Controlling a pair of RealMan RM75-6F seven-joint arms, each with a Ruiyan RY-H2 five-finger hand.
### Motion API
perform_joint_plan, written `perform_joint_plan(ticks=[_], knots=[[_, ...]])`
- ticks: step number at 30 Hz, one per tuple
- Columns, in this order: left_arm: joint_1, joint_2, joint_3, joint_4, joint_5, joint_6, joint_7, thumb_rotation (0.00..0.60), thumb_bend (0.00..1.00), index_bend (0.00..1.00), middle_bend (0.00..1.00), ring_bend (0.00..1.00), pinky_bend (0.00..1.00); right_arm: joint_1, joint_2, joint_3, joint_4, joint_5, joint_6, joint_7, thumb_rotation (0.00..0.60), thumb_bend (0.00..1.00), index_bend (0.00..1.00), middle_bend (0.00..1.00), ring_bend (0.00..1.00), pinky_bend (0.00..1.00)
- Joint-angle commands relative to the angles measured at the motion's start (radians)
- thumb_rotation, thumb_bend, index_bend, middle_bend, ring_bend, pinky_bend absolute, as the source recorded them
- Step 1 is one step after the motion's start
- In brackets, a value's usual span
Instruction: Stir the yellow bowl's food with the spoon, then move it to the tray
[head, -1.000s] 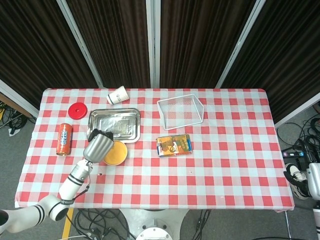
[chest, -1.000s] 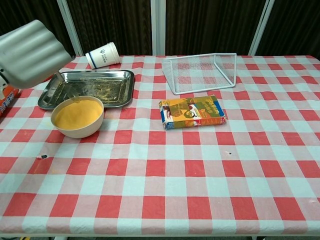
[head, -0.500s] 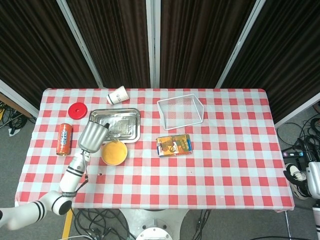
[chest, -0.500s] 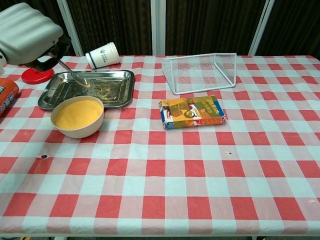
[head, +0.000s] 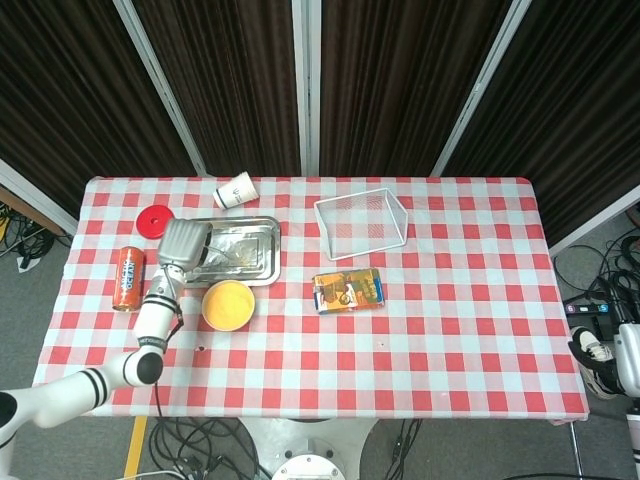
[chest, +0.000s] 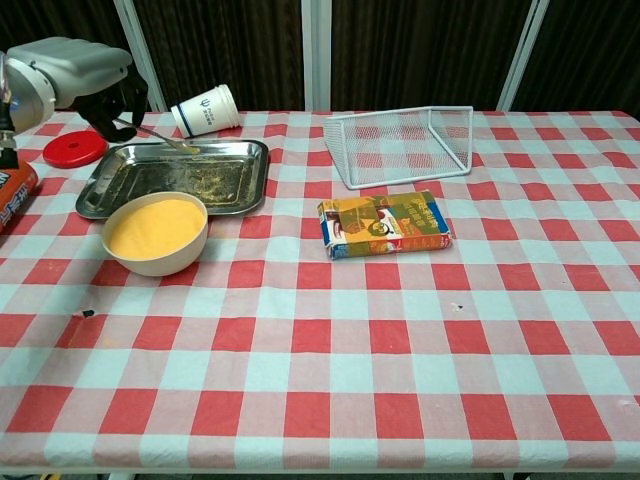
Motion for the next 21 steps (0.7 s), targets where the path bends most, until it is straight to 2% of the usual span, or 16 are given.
perform_joint_plan(ticks=[1,4,7,9,12,13,15,19,21], knots=[[-0.032,-0.023,0.000,0.037,-0.057,-0.010,0.018,0.600,0.32,0.47,0.87,0.85,0.92,-0.001,0.002,-0.002,0.002,-0.003,0.000,0.001,0.600,0.11,0.06,0.24,0.10,0.25],[-0.032,-0.024,0.005,0.043,-0.066,0.001,-0.003,0.600,0.23,0.33,0.75,0.73,0.92,0.001,0.005,-0.007,0.003,-0.006,-0.008,0.000,0.600,0.11,0.06,0.24,0.10,0.25],[-0.026,-0.008,0.015,0.031,-0.077,0.008,-0.017,0.600,0.17,0.25,0.59,0.59,0.89,0.012,0.012,-0.016,0.000,-0.022,-0.029,-0.009,0.600,0.11,0.06,0.24,0.10,0.25],[-0.009,0.020,0.012,-0.004,-0.080,0.022,-0.049,0.600,0.14,0.23,0.46,0.46,0.79,0.021,0.020,-0.026,-0.001,-0.044,-0.040,-0.014,0.600,0.11,0.06,0.23,0.10,0.25],[0.044,0.070,0.028,-0.071,-0.009,0.104,-0.121,0.600,0.13,0.23,0.36,0.35,0.61,0.034,0.030,-0.038,0.000,-0.076,-0.052,-0.016,0.600,0.12,0.06,0.22,0.08,0.22],[0.066,0.087,0.038,-0.090,0.023,0.139,-0.143,0.600,0.12,0.23,0.34,0.32,0.53,0.037,0.034,-0.041,0.000,-0.082,-0.057,-0.017,0.600,0.13,0.06,0.21,0.07,0.22],[0.122,0.128,0.065,-0.133,0.101,0.221,-0.202,0.600,0.12,0.23,0.32,0.30,0.46,0.045,0.040,-0.045,-0.002,-0.089,-0.070,-0.016,0.600,0.14,0.06,0.19,0.05,0.20],[0.233,0.218,0.138,-0.217,0.230,0.346,-0.299,0.600,0.12,0.23,0.31,0.28,0.36,0.059,0.040,-0.050,-0.002,-0.101,-0.085,-0.009,0.600,0.14,0.06,0.15,0.01,0.17],[0.289,0.272,0.179,-0.260,0.283,0.390,-0.351,0.600,0.12,0.23,0.31,0.28,0.34,0.066,0.038,-0.052,-0.002,-0.105,-0.093,-0.006,0.600,0.15,0.06,0.14,0.01,0.16]])
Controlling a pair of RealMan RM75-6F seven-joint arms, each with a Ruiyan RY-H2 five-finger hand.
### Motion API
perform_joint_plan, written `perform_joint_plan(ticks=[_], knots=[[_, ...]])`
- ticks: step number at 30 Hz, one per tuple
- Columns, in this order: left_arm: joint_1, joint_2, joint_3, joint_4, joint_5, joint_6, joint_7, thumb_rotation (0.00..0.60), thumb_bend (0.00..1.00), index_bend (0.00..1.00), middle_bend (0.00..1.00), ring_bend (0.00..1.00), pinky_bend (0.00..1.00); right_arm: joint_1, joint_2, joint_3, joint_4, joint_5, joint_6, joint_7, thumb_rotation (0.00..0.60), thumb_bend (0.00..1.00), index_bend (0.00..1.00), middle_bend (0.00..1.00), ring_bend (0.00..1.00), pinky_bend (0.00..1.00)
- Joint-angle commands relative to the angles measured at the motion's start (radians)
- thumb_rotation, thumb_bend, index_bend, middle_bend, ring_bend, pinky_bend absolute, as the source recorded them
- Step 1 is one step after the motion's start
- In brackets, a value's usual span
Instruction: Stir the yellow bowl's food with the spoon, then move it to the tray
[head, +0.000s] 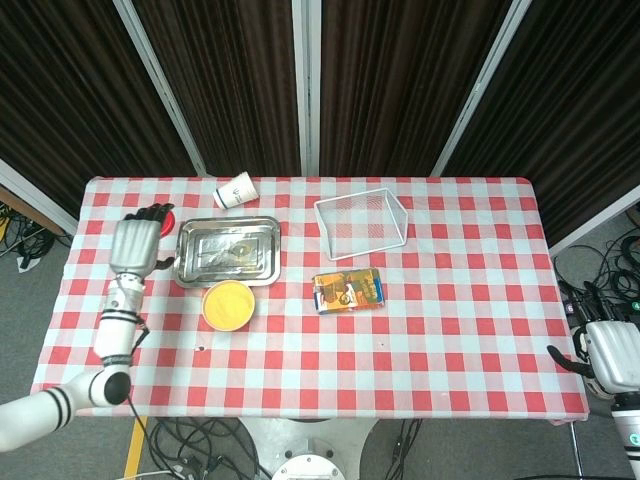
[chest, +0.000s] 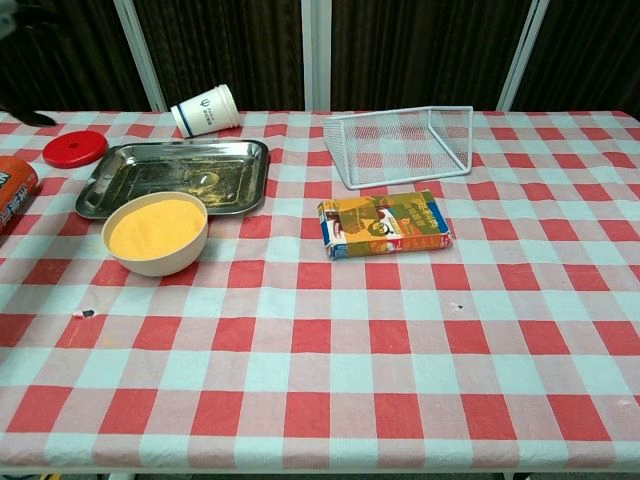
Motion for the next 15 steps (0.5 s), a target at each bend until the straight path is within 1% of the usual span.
perform_joint_plan(ticks=[1,3,8,11,15], knots=[[0.128,0.118,0.093,-0.103,0.119,0.108,-0.117,0.600,0.12,0.23,0.31,0.27,0.33,0.008,-0.003,-0.002,0.000,-0.004,-0.008,0.002,0.600,0.15,0.05,0.13,0.00,0.15],[0.176,0.159,0.135,-0.120,0.169,0.147,-0.152,0.600,0.12,0.23,0.31,0.26,0.30,0.013,-0.007,-0.004,-0.002,-0.007,-0.014,-0.003,0.600,0.16,0.03,0.11,0.00,0.13],[0.287,0.205,0.214,-0.161,0.239,0.254,-0.172,0.600,0.12,0.23,0.30,0.25,0.27,0.011,-0.027,-0.005,0.000,-0.010,0.003,-0.010,0.600,0.17,0.00,0.08,0.00,0.12],[0.343,0.221,0.245,-0.210,0.268,0.307,-0.182,0.600,0.12,0.23,0.30,0.25,0.26,0.003,-0.041,0.000,0.001,0.003,0.019,-0.016,0.600,0.17,0.00,0.08,0.00,0.12],[0.393,0.215,0.268,-0.241,0.300,0.362,-0.159,0.600,0.12,0.23,0.30,0.25,0.26,-0.001,-0.051,0.002,-0.009,0.019,0.024,-0.037,0.600,0.17,0.00,0.08,0.00,0.12]])
